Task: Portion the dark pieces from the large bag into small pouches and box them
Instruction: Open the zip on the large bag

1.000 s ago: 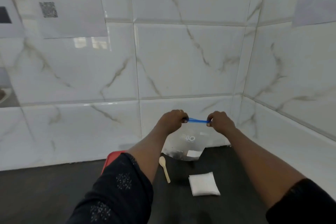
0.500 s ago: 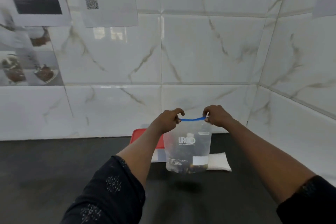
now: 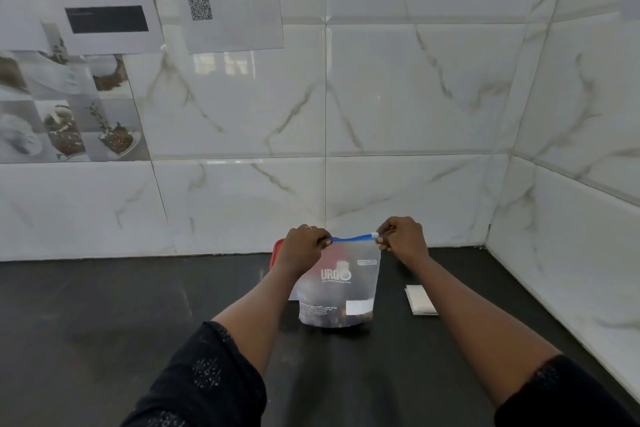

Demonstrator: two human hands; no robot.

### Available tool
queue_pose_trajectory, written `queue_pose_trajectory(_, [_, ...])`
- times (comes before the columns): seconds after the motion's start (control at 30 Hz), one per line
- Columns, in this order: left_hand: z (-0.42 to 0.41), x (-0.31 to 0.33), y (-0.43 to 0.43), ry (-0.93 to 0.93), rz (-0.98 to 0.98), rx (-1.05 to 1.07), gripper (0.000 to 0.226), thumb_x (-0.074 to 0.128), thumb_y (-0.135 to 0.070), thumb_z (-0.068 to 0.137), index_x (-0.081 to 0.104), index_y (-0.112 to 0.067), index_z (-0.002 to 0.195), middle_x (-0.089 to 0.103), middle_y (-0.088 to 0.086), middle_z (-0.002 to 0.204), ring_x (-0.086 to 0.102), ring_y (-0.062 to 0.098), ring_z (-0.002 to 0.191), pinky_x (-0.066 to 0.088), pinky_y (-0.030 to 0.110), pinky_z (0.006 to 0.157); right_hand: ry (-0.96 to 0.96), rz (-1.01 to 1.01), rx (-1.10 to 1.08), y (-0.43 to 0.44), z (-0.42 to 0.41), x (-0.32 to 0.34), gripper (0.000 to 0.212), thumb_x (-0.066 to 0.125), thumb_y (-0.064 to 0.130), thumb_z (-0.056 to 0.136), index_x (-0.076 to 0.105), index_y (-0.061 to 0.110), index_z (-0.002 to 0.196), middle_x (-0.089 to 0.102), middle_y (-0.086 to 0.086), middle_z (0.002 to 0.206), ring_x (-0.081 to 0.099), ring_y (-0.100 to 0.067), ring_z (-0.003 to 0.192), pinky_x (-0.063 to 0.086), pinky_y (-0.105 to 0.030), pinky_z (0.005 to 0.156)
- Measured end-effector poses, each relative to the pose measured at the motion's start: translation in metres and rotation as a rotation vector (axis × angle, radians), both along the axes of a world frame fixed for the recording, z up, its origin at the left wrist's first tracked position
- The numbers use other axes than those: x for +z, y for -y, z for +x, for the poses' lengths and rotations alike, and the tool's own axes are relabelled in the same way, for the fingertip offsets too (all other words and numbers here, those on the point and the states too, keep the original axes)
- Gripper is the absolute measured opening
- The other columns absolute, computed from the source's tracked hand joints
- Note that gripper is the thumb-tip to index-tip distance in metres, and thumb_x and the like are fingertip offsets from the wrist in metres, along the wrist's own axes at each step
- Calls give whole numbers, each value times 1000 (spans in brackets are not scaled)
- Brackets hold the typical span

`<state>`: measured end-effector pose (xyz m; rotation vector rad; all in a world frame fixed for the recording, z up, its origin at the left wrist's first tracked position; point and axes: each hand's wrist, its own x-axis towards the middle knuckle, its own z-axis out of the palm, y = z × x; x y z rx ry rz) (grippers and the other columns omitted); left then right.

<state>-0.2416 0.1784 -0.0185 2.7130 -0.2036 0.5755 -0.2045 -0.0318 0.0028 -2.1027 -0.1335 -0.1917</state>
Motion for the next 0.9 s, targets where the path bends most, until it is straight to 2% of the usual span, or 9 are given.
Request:
queue_pose_trajectory(0.1, [3, 0, 5, 50, 29, 27, 27, 44, -24, 96, 68, -13, 102, 69, 5, 97, 57, 24, 95, 36, 31, 79, -48, 164, -35, 1, 0, -4, 22, 54, -15, 84, 63, 2, 73, 62, -11, 62, 56, 1, 37, 49, -10, 43])
queue_pose_trajectory(0.17, [7, 0, 14, 102, 48, 21, 28, 46, -31, 95, 68, -16, 102, 69, 2, 102, 57, 22, 101, 37, 31, 86, -72, 238, -38, 3, -2, -6, 23, 61, -12, 83, 61, 5, 68, 62, -8, 62, 58, -4, 45, 48, -9, 43])
queue_pose_trajectory(0.23, [11, 3, 29, 124, 45, -22, 31, 49, -38, 93, 66, -20, 110, 66, -1, 114, 55, 18, 112, 34, 31, 95, -77, 255, -13, 3, -4, -8, 21, 64, -9, 82, 62, 7, 69, 62, -5, 64, 58, -8, 56, 46, -7, 44])
queue_pose_trajectory(0.3, [14, 5, 46, 120, 86, -85, 34, 50, -40, 93, 65, -22, 116, 64, -1, 120, 53, 17, 117, 32, 32, 99, -78, 275, 11, 2, -5, -10, 25, 63, -10, 83, 61, 9, 66, 61, -5, 64, 56, -10, 57, 45, -8, 45])
queue_pose_trajectory(0.47, [21, 4, 70, 114, 140, -120, 28, 50, -35, 94, 70, -20, 106, 71, 4, 98, 58, 24, 102, 35, 35, 89, -60, 272, 10, 0, -3, -10, 31, 62, -10, 83, 60, 13, 61, 61, -4, 62, 55, -11, 55, 44, -16, 50])
queue_pose_trajectory(0.6, [23, 0, 71, 166, 142, -70, 29, 45, -27, 93, 73, -19, 96, 72, 3, 86, 58, 22, 96, 34, 33, 86, -64, 221, 18, -2, -4, -11, 35, 54, -10, 86, 57, 14, 61, 56, -2, 60, 50, -10, 51, 38, -10, 41])
queue_pose_trajectory(0.77, [21, 6, 49, 139, 201, -47, 33, 40, -29, 97, 72, -19, 97, 70, 1, 81, 56, 16, 89, 32, 28, 83, -47, 221, -26, -9, -3, -9, 29, 45, -13, 84, 57, 8, 69, 52, -4, 59, 47, -11, 47, 39, -14, 43])
queue_pose_trajectory(0.9, [13, 7, 7, 127, 208, 9, 29, 44, -28, 94, 73, -21, 93, 71, 1, 79, 56, 19, 88, 31, 29, 78, -65, 286, -56, -9, 0, -4, 36, 35, -19, 79, 54, 9, 66, 51, -5, 60, 47, -14, 47, 42, -19, 42])
